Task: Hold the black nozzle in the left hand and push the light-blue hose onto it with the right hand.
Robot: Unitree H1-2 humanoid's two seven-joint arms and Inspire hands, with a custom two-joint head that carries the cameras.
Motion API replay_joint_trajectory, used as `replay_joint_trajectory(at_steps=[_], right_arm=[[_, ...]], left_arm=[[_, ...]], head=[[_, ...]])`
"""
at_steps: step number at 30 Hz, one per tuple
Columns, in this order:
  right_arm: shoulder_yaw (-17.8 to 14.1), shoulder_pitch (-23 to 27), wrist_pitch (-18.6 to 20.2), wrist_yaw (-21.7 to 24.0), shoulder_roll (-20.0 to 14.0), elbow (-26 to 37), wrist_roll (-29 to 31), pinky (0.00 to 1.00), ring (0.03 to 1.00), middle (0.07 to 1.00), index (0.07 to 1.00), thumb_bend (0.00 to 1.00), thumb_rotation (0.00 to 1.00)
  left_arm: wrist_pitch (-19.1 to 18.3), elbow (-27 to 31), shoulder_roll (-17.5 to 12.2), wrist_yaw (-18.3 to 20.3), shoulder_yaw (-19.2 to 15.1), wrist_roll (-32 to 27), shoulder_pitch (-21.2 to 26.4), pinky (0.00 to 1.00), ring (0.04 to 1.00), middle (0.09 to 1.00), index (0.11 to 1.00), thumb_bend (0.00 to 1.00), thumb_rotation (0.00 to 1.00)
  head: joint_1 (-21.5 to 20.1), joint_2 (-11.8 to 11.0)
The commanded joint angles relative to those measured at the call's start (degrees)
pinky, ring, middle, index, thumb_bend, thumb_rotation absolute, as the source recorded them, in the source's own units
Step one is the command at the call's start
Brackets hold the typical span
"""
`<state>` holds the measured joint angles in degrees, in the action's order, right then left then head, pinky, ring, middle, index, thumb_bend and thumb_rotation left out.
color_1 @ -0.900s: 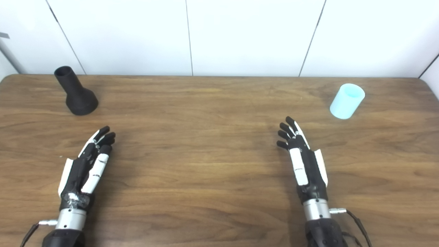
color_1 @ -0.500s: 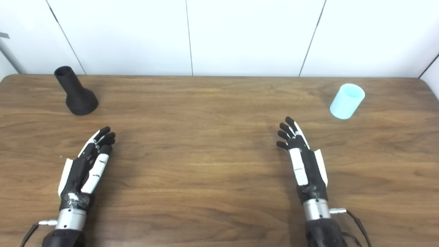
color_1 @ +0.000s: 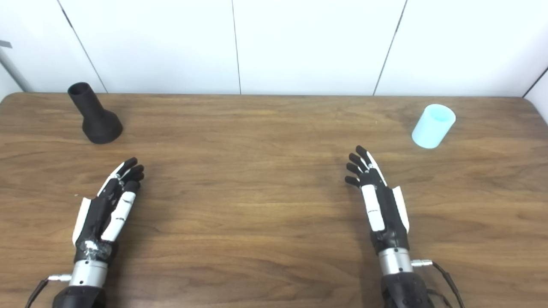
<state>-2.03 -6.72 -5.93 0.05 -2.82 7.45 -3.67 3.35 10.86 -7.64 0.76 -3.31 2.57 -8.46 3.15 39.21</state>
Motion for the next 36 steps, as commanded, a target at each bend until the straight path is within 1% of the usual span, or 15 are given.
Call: replay_joint_trajectory(at_steps=[1, 4, 6, 8, 10, 11, 13, 15, 17, 21, 24, 26, 29, 32, 36], right_arm=[[-0.16, -2.21, -0.95, 0.17, -0.27, -1.12, 0.95, 0.77, 0.858, 0.885, 0.909, 0.47, 1.0], [-0.61, -2.28, -0.86, 0.62, -0.79, -1.26, 2.19, 0.77, 0.86, 0.885, 0.911, 0.47, 1.0], [-0.84, -2.4, -0.93, 1.04, -1.36, -1.39, 3.08, 0.78, 0.865, 0.887, 0.918, 0.49, 1.0], [-1.12, -2.47, -1.52, 1.91, -2.07, -1.73, 4.79, 0.79, 0.875, 0.894, 0.922, 0.51, 1.0], [-1.33, -2.49, -2.01, 2.37, -2.62, -2.05, 5.64, 0.8, 0.886, 0.901, 0.924, 0.52, 1.0], [-1.48, -2.44, -2.16, 2.55, -2.84, -2.24, 6.04, 0.8, 0.888, 0.904, 0.926, 0.52, 1.0], [-1.72, -2.36, -2.22, 2.85, -3.15, -2.49, 6.82, 0.81, 0.894, 0.911, 0.934, 0.49, 1.0], [-2.06, -2.31, -1.66, 3.05, -3.23, -2.54, 7.79, 0.82, 0.901, 0.914, 0.935, 0.5, 1.0], [-2.41, -2.23, -1.55, 3.41, -3.44, -2.8, 8.77, 0.83, 0.904, 0.914, 0.933, 0.51, 1.0], [-2.79, -2.27, -1.78, 4.07, -4.07, -3.01, 9.46, 0.84, 0.899, 0.912, 0.933, 0.51, 1.0], [-2.78, -2.39, -0.82, 4.1, -4.68, -2.31, 8.75, 0.84, 0.892, 0.909, 0.935, 0.53, 1.0], [-2.84, -2.53, -0.35, 4.15, -4.92, -1.99, 8.6, 0.84, 0.889, 0.908, 0.939, 0.51, 1.0], [-3.0, -2.66, -0.08, 4.37, -5.28, -2.15, 8.57, 0.83, 0.895, 0.911, 0.944, 0.52, 1.0], [-3.17, -2.58, -0.19, 5.01, -5.54, -2.66, 9.45, 0.83, 0.9, 0.912, 0.948, 0.52, 0.99], [-3.12, -2.7, 0.32, 4.56, -5.62, -2.35, 8.52, 0.81, 0.891, 0.901, 0.94, 0.5, 0.98]], left_arm=[[-0.25, -0.55, 0.45, 0.24, 1.33, 1.8, -1.9, 0.86, 0.867, 0.871, 0.894, 0.44, 0.69], [0.26, -0.56, 0.88, 0.17, 1.88, 2.1, -2.07, 0.87, 0.868, 0.872, 0.897, 0.41, 0.7], [-0.58, -0.02, 1.6, 0.03, 2.14, 2.06, -2.29, 0.88, 0.872, 0.873, 0.902, 0.44, 0.69], [-1.31, 0.54, 2.29, -0.41, 2.68, 3.15, -2.56, 0.88, 0.873, 0.872, 0.904, 0.46, 0.68], [-2.11, 1.01, 2.73, -0.91, 3.22, 4.35, -2.77, 0.87, 0.871, 0.869, 0.903, 0.47, 0.68], [-2.67, 1.29, 3.05, -1.18, 3.48, 4.81, -2.85, 0.87, 0.871, 0.868, 0.903, 0.45, 0.69], [-3.36, 1.58, 3.42, -1.75, 4.0, 5.34, -2.91, 0.87, 0.875, 0.87, 0.904, 0.44, 0.69], [-3.53, 1.51, 3.55, -2.38, 4.54, 5.74, -2.83, 0.86, 0.872, 0.867, 0.903, 0.43, 0.69], [-3.25, 1.04, 3.7, -2.95, 5.1, 5.96, -2.73, 0.85, 0.87, 0.866, 0.901, 0.43, 0.68], [-2.75, 0.25, 3.83, -4.27, 6.2, 6.95, -2.65, 0.83, 0.864, 0.862, 0.899, 0.44, 0.69], [-2.66, 0.12, 4.15, -4.8, 6.82, 7.21, -2.74, 0.84, 0.863, 0.859, 0.901, 0.44, 0.7], [-2.62, -0.01, 4.42, -5.12, 7.19, 7.27, -2.83, 0.85, 0.864, 0.859, 0.902, 0.44, 0.7], [-1.82, -0.66, 4.54, -5.7, 7.79, 7.63, -2.92, 0.86, 0.864, 0.862, 0.908, 0.43, 0.71], [-1.16, -1.32, 4.5, -6.34, 8.28, 8.03, -2.92, 0.85, 0.863, 0.863, 0.907, 0.44, 0.72], [-0.54, -1.67, 4.63, -6.69, 8.61, 8.21, -2.99, 0.85, 0.858, 0.862, 0.913, 0.44, 0.73]], head=[[1.16, -0.29], [5.28, -1.21], [6.89, -1.73], [9.72, -2.92], [11.08, -3.5], [12.34, -3.88], [13.36, -4.29], [14.12, -4.68], [15.62, -5.6], [17.11, -6.23], [17.99, -6.81], [18.48, -7.34], [18.62, -8.44], [18.73, -9.1], [18.77, -9.42]])
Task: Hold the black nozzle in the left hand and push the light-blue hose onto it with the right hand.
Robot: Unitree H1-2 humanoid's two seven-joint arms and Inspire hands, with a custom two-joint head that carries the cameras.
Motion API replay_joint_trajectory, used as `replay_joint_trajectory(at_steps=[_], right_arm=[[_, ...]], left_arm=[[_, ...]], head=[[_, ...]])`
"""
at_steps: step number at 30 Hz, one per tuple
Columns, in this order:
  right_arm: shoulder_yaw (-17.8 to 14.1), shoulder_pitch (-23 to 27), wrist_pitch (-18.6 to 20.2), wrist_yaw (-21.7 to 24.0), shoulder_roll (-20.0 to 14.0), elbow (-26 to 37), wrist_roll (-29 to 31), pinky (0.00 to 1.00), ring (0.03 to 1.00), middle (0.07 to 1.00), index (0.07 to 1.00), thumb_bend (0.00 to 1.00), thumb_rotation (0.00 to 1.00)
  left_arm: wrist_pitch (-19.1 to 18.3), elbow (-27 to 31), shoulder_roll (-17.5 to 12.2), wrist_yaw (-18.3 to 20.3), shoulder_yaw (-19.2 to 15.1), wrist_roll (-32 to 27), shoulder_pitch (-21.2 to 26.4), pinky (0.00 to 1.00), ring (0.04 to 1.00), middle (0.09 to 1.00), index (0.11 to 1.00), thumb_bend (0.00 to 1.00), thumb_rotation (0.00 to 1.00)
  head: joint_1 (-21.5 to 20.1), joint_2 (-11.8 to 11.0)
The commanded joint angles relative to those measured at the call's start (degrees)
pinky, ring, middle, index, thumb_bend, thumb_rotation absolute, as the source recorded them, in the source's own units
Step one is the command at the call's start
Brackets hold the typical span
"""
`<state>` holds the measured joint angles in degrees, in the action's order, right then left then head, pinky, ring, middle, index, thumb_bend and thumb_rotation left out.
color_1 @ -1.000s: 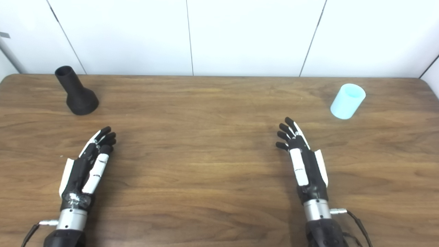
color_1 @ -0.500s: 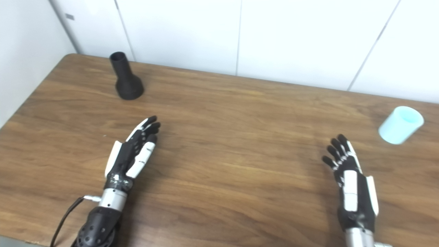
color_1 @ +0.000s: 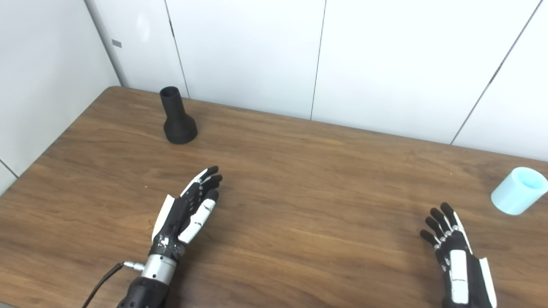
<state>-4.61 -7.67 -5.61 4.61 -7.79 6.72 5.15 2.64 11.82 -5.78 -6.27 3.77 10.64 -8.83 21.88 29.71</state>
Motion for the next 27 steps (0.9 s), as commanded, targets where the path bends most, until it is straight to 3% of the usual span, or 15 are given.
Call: replay_joint_trajectory(at_steps=[1, 7, 12, 18, 24, 27], right_arm=[[-0.49, -1.71, 0.02, -0.03, -0.71, -1.67, -0.4, 0.82, 0.894, 0.904, 0.941, 0.5, 0.98], [-0.23, -1.56, -0.7, -0.4, -0.93, -2.0, -2.04, 0.78, 0.876, 0.899, 0.937, 0.51, 0.99], [0.11, -1.12, -2.87, -0.86, -0.8, -4.34, -3.89, 0.75, 0.864, 0.889, 0.935, 0.55, 0.98], [0.0, -0.99, -3.31, -1.62, -0.45, -5.0, -5.44, 0.72, 0.85, 0.884, 0.931, 0.53, 0.97], [-0.33, -1.65, -3.74, -1.37, -0.78, -5.13, -4.7, 0.73, 0.849, 0.879, 0.932, 0.53, 0.98], [-0.48, -1.91, -3.96, -1.57, -0.85, -4.97, -4.89, 0.74, 0.847, 0.875, 0.927, 0.52, 0.98]], left_arm=[[0.21, -2.65, 2.81, 0.38, 1.53, 0.04, -2.63, 0.85, 0.857, 0.863, 0.916, 0.43, 0.73], [0.65, -2.85, 3.04, 0.18, 1.28, -0.51, -2.64, 0.86, 0.853, 0.859, 0.913, 0.43, 0.7], [2.21, -4.73, 2.85, -0.09, 1.1, -0.42, -2.19, 0.86, 0.865, 0.863, 0.918, 0.42, 0.6], [2.93, -4.51, 3.92, -1.19, -0.21, -1.86, -2.4, 0.82, 0.841, 0.858, 0.91, 0.6, 0.44], [2.36, -0.8, 4.24, -3.52, -1.78, -0.58, -2.85, 0.79, 0.837, 0.867, 0.908, 0.66, 0.29], [1.08, 1.66, 2.84, -5.57, -3.71, 2.25, -1.36, 0.8, 0.836, 0.863, 0.904, 0.72, 0.26]], head=[[0.03, 0.08], [-1.06, 0.05], [-1.27, -1.28], [-1.4, -1.72], [-1.02, -2.0], [-0.72, -1.91]])
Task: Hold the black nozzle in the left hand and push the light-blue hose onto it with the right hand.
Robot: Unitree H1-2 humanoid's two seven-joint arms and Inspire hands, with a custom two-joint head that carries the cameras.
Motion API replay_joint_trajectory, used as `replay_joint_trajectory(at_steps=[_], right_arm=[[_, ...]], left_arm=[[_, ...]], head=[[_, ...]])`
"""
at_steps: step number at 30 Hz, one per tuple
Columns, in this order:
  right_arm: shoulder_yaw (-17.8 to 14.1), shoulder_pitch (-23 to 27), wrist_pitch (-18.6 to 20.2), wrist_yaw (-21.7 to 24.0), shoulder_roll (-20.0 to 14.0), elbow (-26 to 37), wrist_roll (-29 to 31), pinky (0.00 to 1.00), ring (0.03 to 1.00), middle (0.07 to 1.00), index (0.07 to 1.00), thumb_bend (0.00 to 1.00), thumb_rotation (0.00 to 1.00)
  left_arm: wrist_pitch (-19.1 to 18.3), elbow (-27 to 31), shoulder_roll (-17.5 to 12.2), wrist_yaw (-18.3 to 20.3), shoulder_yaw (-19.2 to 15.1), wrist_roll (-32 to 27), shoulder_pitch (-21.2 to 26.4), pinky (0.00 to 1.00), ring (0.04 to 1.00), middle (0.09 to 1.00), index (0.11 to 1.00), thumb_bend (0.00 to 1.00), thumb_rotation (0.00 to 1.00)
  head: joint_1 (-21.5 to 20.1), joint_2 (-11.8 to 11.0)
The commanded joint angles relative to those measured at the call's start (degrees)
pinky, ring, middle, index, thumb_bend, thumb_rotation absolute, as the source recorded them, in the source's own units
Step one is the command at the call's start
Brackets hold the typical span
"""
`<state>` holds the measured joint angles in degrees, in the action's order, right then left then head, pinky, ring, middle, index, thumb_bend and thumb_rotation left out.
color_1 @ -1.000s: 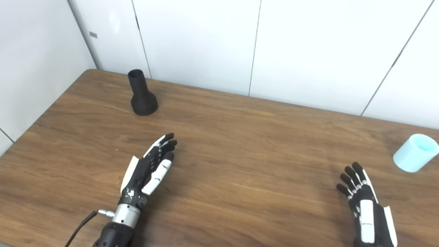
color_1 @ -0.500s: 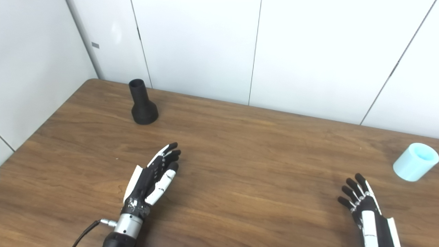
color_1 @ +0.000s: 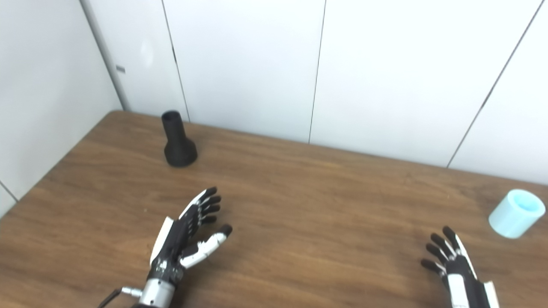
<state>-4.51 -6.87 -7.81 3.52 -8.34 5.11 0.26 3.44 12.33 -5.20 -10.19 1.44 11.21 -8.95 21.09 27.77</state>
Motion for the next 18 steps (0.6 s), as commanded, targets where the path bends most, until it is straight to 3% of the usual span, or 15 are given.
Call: replay_joint_trajectory(at_steps=[1, 5, 11, 18], right_arm=[[-0.63, -2.74, -2.03, -0.63, -0.33, -3.46, -0.22, 0.74, 0.844, 0.872, 0.925, 0.51, 0.98], [-0.88, -2.48, -2.53, -0.29, -0.47, -4.1, 0.56, 0.75, 0.854, 0.881, 0.928, 0.49, 0.99], [-0.82, -2.19, -2.97, -0.28, -0.63, -4.55, 0.24, 0.73, 0.854, 0.885, 0.934, 0.45, 1.0], [-1.11, -1.88, -2.79, -0.27, -0.62, -5.11, 0.81, 0.74, 0.859, 0.883, 0.934, 0.46, 1.0]], left_arm=[[-0.15, 1.88, 1.66, -2.04, -2.25, 1.78, -0.47, 0.8, 0.835, 0.862, 0.904, 0.74, 0.25], [-1.92, 3.47, -0.68, -2.78, -6.31, 2.25, 3.08, 0.8, 0.85, 0.867, 0.894, 0.8, 0.18], [-5.69, 2.45, -5.03, -2.1, -11.75, 2.62, 8.97, 0.81, 0.821, 0.849, 0.908, 0.85, 0.21], [-7.26, -1.95, -9.01, -2.29, -14.12, 3.5, 14.52, 0.79, 0.84, 0.862, 0.916, 0.85, 0.22]], head=[[0.22, -0.01], [0.58, -0.12], [0.91, -0.21], [1.12, -0.36]])
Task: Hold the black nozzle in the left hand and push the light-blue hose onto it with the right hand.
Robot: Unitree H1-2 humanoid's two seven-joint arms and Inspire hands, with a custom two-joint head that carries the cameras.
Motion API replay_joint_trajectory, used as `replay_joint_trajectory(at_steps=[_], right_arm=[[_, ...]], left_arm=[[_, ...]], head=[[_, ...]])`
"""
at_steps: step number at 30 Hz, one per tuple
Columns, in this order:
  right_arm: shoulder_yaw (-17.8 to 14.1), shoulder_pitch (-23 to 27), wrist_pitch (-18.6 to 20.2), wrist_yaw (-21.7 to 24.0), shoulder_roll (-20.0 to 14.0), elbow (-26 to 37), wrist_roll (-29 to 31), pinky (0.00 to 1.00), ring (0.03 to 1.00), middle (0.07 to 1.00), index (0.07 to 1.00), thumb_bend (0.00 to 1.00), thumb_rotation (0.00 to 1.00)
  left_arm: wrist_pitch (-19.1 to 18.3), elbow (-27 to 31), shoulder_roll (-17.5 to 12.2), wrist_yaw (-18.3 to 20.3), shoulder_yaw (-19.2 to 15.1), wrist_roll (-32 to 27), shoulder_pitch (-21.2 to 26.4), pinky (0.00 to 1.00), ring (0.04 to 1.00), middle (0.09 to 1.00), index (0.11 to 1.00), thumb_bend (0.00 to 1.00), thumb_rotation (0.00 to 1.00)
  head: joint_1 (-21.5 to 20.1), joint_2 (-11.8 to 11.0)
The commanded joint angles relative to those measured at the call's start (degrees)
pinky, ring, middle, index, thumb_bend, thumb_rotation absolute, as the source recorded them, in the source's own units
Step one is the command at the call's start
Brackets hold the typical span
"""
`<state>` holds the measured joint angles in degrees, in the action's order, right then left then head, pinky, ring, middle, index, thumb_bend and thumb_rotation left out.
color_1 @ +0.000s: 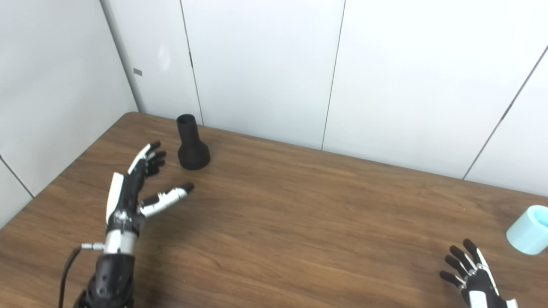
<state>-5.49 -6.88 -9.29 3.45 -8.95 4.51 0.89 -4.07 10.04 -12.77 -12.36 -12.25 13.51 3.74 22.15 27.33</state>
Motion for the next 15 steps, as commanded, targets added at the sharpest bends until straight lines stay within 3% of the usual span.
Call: replay_joint_trajectory(at_steps=[1, 6, 9, 15], right_arm=[[-0.12, -1.89, -1.42, -0.23, -0.03, -4.5, 0.06, 0.74, 0.857, 0.882, 0.934, 0.45, 1.0], [-0.1, -1.82, -1.62, 0.06, -0.14, -4.56, 0.39, 0.74, 0.852, 0.873, 0.933, 0.44, 1.0], [-0.2, -1.7, -1.53, 0.22, -0.32, -4.76, 0.63, 0.73, 0.857, 0.88, 0.936, 0.47, 1.0], [-0.33, -1.56, -1.44, 0.33, -0.36, -4.87, 0.52, 0.72, 0.866, 0.891, 0.934, 0.46, 1.0]], left_arm=[[0.09, -0.4, -2.12, -0.23, -0.53, 1.81, 2.54, 0.79, 0.84, 0.865, 0.918, 0.84, 0.22], [-2.17, -4.01, -5.53, -0.28, -0.59, 5.03, 6.52, 0.84, 0.867, 0.892, 0.929, 0.83, 0.22], [-3.54, -6.9, -7.48, -0.21, -0.1, 6.52, 9.33, 0.81, 0.877, 0.905, 0.929, 0.83, 0.2], [-8.54, -12.57, -10.22, 1.85, 0.27, 5.6, 15.67, 0.83, 0.908, 0.922, 0.936, 0.89, 0.22]], head=[[0.07, 0.07], [0.35, 0.46], [0.58, 0.56], [0.4, 1.21]])
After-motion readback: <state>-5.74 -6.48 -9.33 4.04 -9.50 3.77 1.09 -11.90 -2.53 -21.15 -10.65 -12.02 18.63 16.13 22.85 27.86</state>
